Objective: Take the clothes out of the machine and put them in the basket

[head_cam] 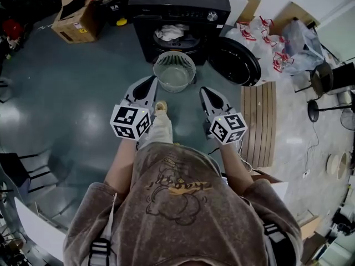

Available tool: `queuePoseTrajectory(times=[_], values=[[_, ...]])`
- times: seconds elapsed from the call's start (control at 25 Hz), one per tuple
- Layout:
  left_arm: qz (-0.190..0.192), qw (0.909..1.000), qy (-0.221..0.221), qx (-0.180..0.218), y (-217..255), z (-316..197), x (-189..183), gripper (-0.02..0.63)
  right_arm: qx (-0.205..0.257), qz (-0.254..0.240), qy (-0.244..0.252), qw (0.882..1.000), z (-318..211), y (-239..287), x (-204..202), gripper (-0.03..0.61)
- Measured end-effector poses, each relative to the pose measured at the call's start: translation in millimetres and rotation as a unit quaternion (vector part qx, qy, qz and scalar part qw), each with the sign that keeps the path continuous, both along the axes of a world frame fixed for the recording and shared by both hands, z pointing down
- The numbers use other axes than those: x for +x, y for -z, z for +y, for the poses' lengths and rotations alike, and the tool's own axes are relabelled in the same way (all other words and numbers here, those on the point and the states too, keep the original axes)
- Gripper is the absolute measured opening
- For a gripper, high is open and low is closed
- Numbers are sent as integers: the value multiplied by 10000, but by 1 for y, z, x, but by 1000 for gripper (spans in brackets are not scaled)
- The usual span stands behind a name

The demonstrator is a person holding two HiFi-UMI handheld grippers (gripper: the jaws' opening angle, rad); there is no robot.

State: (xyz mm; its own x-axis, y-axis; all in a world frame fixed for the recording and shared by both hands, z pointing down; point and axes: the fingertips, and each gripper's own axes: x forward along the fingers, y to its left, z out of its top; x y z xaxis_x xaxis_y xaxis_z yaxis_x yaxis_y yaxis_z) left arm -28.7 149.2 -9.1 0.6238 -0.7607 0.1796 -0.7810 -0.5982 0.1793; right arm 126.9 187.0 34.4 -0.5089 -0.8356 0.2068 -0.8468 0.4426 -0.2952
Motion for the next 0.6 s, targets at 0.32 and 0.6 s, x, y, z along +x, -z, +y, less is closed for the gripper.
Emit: queuePoseTrajectory(times=[0.32, 0.6], values=[[-3, 9997, -219, -54, -9, -109, 3, 3, -42, 90, -147, 9998, -103, -4, -3, -3], [-5, 9989, -385, -255, -28, -209, -4, 3, -208, 118, -194, 9995, -203, -10, -15, -3]])
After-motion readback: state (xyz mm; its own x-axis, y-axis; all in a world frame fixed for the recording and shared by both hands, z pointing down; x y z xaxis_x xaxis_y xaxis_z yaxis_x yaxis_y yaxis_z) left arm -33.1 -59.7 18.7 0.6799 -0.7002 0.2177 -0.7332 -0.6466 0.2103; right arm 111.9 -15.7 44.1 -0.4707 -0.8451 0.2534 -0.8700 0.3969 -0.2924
